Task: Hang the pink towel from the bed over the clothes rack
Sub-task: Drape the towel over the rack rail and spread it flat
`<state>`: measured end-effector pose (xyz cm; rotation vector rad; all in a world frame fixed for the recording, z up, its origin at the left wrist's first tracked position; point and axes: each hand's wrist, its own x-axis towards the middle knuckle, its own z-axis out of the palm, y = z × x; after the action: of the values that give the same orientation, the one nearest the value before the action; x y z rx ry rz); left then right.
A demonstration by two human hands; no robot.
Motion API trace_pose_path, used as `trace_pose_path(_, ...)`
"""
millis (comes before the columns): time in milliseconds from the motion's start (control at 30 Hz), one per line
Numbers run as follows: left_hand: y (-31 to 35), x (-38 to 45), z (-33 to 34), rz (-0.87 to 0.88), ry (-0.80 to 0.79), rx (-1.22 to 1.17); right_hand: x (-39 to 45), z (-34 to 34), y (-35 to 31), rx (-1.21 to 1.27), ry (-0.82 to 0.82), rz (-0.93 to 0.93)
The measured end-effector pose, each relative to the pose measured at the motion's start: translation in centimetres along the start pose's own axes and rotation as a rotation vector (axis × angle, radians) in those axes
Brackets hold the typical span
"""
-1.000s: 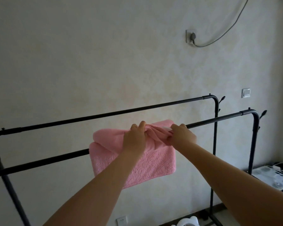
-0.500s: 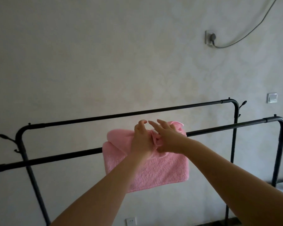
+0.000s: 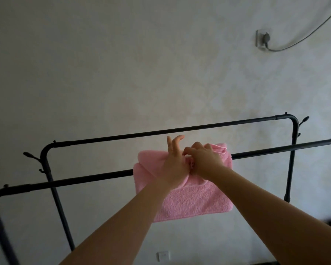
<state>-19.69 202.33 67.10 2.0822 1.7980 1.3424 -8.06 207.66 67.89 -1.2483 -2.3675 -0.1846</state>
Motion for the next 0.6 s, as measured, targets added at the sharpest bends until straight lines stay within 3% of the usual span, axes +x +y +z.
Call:
trace_pose_path(133, 0.0, -0.4, -1.0, 0.048, 0.059, 0.068, 0.1, 0.0, 0.2, 0.016, 0.051, 0.030)
trace_pose_path(200, -0.3, -0.9, -1.6, 0.072, 0.168, 0.130, 0.3, -0.4, 0.4, 0.023, 0.081, 0.047)
trace_pose_path(300, -2.6, -1.1, -2.5, -0.049, 0.375, 0.396, 0.7, -1.0, 0.3, 0.049, 0.132, 0.070)
trace_pose_path(367, -4.5, -1.3, -2.5, -0.204, 0.309, 0.619, 0.9, -1.4, 0.1, 0.064, 0.172, 0.088)
trace_pose_path(467, -6.4, -1.9, -2.0, -0.373, 0.054, 0.785, 1.2, -1.9, 0.0, 0.095, 0.242, 0.115)
trace_pose_path(600, -7.4, -1.8, -1.6, -0.272, 0.018, 0.943, 2.0, -2.9, -0.1, 0.124, 0.343, 0.165)
